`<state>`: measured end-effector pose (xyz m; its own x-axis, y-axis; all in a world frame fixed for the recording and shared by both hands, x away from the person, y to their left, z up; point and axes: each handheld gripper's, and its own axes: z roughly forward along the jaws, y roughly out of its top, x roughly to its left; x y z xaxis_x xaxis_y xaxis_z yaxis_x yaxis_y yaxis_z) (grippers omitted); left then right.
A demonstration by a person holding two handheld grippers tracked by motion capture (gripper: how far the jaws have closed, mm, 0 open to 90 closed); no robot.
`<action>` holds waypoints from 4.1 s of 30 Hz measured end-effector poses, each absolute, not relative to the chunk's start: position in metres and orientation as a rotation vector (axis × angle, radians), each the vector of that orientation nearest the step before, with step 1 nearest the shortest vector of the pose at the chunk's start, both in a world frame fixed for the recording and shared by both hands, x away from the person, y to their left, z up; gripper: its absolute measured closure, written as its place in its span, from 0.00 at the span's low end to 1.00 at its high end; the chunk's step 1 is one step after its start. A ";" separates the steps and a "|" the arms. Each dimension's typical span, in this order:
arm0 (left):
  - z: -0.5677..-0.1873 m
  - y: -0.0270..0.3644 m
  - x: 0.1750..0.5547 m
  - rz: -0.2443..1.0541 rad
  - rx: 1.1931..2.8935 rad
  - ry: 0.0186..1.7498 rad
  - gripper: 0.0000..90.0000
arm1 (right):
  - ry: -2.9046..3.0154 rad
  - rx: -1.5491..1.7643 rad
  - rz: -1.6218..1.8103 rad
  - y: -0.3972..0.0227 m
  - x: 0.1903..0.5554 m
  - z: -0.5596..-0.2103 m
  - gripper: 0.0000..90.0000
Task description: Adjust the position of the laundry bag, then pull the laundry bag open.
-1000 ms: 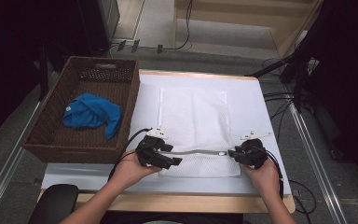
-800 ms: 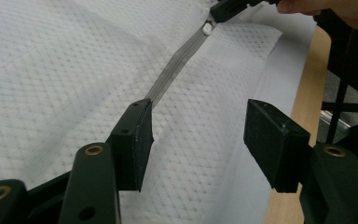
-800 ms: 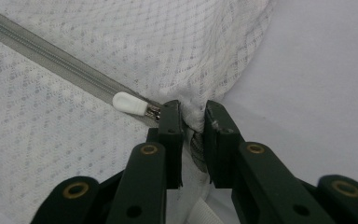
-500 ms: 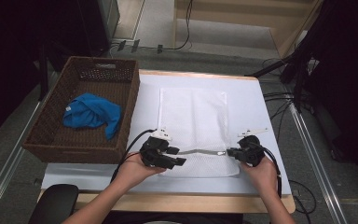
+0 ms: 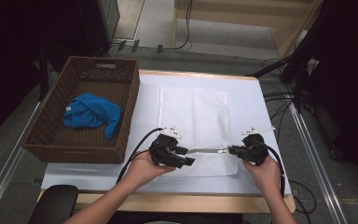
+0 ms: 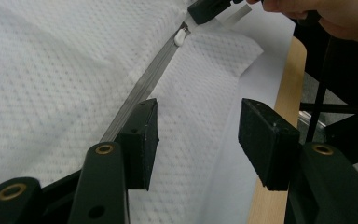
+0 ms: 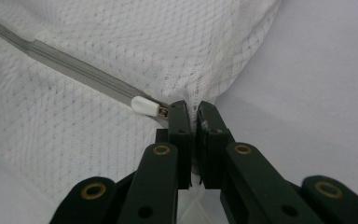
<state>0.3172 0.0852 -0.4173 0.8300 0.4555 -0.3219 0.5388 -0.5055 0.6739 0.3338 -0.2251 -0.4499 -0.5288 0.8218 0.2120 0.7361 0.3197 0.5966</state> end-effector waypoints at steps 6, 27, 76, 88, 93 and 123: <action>-0.415 0.076 0.320 -0.144 2.185 0.702 0.59 | 2.432 1.433 1.042 -0.225 0.330 -0.442 0.98; -0.423 0.039 0.336 -0.128 2.196 0.662 0.67 | 2.438 1.380 1.074 -0.224 0.323 -0.429 0.98; -0.454 -0.010 0.356 -0.105 2.289 0.648 0.75 | 2.463 1.325 1.087 -0.222 0.319 -0.425 0.98; -0.453 -0.020 0.353 -0.142 2.295 0.621 0.86 | 2.465 1.316 1.094 -0.222 0.318 -0.426 0.98; -0.453 -0.022 0.354 -0.138 2.300 0.635 0.90 | 2.469 1.308 1.099 -0.221 0.318 -0.425 0.98; -0.444 -0.025 0.355 -0.141 2.315 0.705 0.97 | 2.462 1.346 1.138 -0.226 0.319 -0.426 0.98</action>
<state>0.3546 -0.0250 -0.4441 0.8459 0.4487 -0.2884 0.5250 -0.6054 0.5982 0.3188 -0.2261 -0.4255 -0.5995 0.7632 0.2411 0.6780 0.3242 0.6597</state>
